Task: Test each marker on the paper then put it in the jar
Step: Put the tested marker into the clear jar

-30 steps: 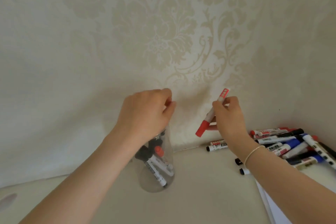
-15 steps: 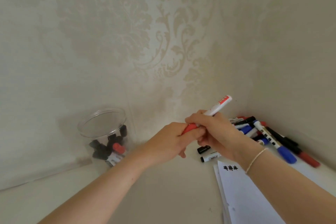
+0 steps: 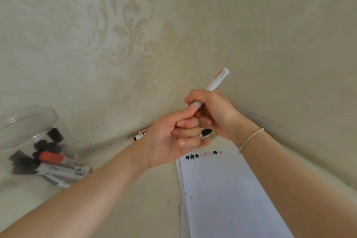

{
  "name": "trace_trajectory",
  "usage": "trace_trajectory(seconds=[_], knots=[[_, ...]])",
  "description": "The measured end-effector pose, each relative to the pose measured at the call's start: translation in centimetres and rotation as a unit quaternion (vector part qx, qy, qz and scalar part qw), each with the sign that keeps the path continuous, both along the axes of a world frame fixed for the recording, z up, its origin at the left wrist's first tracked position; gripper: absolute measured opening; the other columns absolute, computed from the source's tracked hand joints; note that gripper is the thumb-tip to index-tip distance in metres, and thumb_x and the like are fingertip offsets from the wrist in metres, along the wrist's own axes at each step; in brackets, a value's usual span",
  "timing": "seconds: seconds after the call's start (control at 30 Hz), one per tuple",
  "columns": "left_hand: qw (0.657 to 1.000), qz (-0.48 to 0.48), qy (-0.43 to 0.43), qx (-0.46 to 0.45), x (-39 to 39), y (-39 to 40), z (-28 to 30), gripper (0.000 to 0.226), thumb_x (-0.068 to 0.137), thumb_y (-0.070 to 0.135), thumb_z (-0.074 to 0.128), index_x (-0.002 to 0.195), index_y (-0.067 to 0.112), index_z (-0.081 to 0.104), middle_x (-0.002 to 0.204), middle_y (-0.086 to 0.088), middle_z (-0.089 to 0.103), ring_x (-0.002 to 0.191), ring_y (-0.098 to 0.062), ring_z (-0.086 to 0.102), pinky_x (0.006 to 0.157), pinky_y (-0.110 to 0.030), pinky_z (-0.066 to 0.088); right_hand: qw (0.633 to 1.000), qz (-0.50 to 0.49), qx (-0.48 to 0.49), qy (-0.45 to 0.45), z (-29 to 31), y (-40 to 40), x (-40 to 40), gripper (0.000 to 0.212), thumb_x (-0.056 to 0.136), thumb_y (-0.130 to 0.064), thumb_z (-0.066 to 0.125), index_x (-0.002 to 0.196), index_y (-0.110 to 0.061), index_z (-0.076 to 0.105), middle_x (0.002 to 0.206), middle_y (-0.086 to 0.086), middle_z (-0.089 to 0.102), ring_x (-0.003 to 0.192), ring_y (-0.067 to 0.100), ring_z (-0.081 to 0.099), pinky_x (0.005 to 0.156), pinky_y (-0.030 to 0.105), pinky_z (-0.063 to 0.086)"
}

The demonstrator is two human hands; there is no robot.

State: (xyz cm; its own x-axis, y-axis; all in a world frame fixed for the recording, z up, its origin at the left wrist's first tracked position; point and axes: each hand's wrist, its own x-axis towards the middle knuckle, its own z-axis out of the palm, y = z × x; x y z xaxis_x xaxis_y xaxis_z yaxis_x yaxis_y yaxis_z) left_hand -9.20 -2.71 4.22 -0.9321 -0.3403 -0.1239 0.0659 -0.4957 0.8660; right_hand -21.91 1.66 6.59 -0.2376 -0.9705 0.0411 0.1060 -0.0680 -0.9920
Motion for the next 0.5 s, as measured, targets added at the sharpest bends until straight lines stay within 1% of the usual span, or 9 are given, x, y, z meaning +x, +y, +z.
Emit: trace_trajectory(seconds=[0.07, 0.17, 0.23, 0.33, 0.43, 0.47, 0.5], knots=[[0.997, -0.041, 0.035, 0.047, -0.7, 0.1, -0.5, 0.045, 0.092, 0.034, 0.051, 0.051, 0.017, 0.045, 0.045, 0.007, 0.019, 0.031, -0.007, 0.033, 0.078, -0.025, 0.054, 1.0, -0.015, -0.008, 0.005, -0.1, -0.1, -0.6, 0.033, 0.08, -0.007, 0.056, 0.051, -0.009, 0.041, 0.041, 0.004, 0.036, 0.03, 0.013, 0.022, 0.038, 0.016, 0.015], [0.983, -0.095, 0.078, 0.138, -1.5, -0.1, -1.3, 0.041, 0.095, 0.027, 0.055, 0.059, 0.015, 0.039, 0.046, 0.003, 0.026, 0.033, -0.012, 0.031, 0.076, -0.031, 0.054, 0.999, -0.035, -0.029, -0.001, -0.5, -0.3, -1.1, 0.035, 0.08, -0.005, 0.056, 0.048, -0.011, 0.042, 0.04, 0.002, 0.039, 0.034, 0.014, 0.025, 0.039, 0.017, 0.014], [0.972, -0.123, 0.099, 0.172, -1.9, 0.0, -1.8, 0.04, 0.097, 0.027, 0.052, 0.061, 0.015, 0.038, 0.046, 0.001, 0.027, 0.033, -0.014, 0.029, 0.07, -0.032, 0.052, 0.998, -0.037, -0.043, -0.009, -0.9, -0.3, -1.4, 0.037, 0.08, -0.003, 0.055, 0.047, -0.011, 0.041, 0.04, 0.001, 0.038, 0.035, 0.014, 0.025, 0.039, 0.018, 0.014], [0.971, -0.14, 0.096, 0.171, -1.9, 0.0, -2.4, 0.041, 0.097, 0.031, 0.052, 0.063, 0.016, 0.035, 0.045, 0.0, 0.026, 0.032, -0.017, 0.027, 0.06, -0.032, 0.047, 0.998, -0.005, -0.06, -0.002, -1.5, -0.1, -1.8, 0.038, 0.082, 0.001, 0.053, 0.05, -0.011, 0.035, 0.044, 0.001, 0.031, 0.037, 0.013, 0.024, 0.037, 0.017, 0.013], [0.971, -0.125, 0.072, 0.192, -1.9, 0.6, -2.4, 0.043, 0.096, 0.034, 0.052, 0.061, 0.016, 0.034, 0.043, 0.0, 0.026, 0.031, -0.016, 0.025, 0.057, -0.031, 0.048, 0.998, -0.005, -0.06, -0.002, -2.0, -0.1, -2.1, 0.04, 0.082, 0.001, 0.054, 0.051, -0.012, 0.033, 0.046, 0.0, 0.028, 0.041, 0.013, 0.025, 0.04, 0.02, 0.013], [0.98, -0.09, 0.047, 0.17, -2.1, 0.9, -2.2, 0.044, 0.094, 0.037, 0.052, 0.059, 0.017, 0.034, 0.041, 0.002, 0.026, 0.03, -0.014, 0.024, 0.053, -0.028, 0.049, 0.998, -0.021, -0.062, -0.004, -2.2, -0.3, -2.2, 0.041, 0.082, 0.001, 0.054, 0.05, -0.012, 0.033, 0.046, -0.001, 0.028, 0.04, 0.012, 0.025, 0.039, 0.02, 0.013], [0.993, -0.033, 0.004, 0.109, -2.3, 1.0, -1.9, 0.046, 0.093, 0.04, 0.052, 0.057, 0.018, 0.034, 0.041, 0.004, 0.025, 0.03, -0.011, 0.024, 0.049, -0.025, 0.048, 0.997, -0.045, -0.062, 0.002, -2.5, -0.5, -2.4, 0.041, 0.082, 0.0, 0.055, 0.05, -0.013, 0.034, 0.046, -0.001, 0.028, 0.039, 0.011, 0.025, 0.038, 0.019, 0.016]])
